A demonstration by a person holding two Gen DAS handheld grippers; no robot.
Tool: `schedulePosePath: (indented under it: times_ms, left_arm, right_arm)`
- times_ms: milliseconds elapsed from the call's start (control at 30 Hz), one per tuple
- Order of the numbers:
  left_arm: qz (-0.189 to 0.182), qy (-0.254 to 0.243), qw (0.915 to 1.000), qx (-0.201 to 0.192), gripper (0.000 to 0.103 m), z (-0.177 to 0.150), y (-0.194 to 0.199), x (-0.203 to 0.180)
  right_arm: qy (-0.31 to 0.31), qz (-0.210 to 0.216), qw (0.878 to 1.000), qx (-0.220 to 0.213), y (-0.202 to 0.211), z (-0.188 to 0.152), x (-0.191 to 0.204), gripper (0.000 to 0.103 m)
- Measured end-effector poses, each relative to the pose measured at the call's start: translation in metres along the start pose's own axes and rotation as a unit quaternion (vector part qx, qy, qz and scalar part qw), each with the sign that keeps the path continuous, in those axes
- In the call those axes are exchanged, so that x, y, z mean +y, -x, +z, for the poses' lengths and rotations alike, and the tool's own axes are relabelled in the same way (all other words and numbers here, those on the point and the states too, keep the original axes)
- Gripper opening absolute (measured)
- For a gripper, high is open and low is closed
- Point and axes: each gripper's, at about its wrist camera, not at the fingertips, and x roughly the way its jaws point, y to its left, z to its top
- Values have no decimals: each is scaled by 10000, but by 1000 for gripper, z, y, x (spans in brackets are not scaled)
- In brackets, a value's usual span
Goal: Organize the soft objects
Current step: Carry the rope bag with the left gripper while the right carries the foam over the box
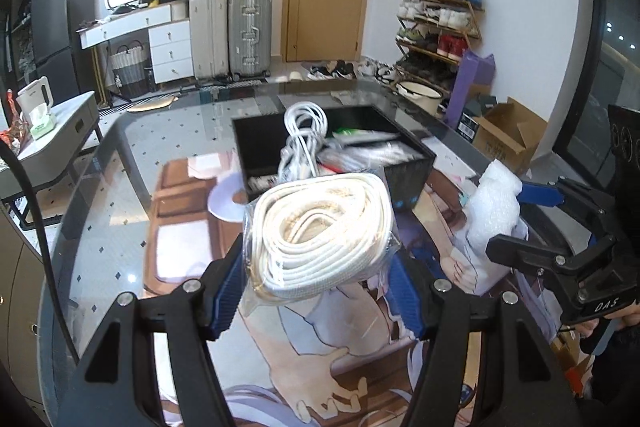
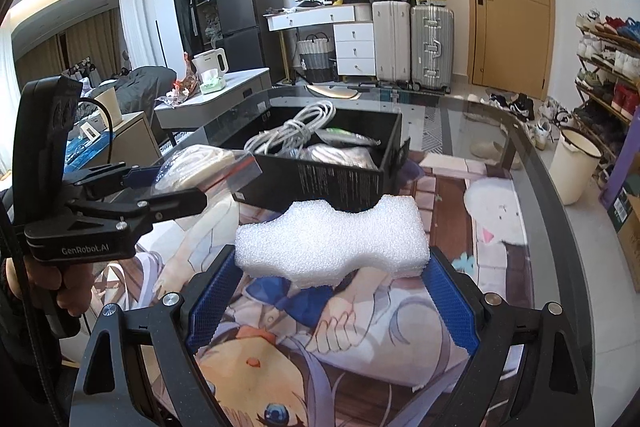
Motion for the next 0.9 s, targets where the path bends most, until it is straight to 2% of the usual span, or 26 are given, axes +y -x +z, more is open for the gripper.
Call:
schedulePosePath:
  times_ms: [367, 900]
  left_arm:
    - [173, 48, 9993, -316, 64, 30, 2, 13]
    - [256, 58, 9989, -398, 64, 46, -12, 18]
  right_arm:
    - [232, 26, 9994, -249, -4, 35, 4, 91]
    - [352, -79, 9987, -349, -19, 64, -1, 91]
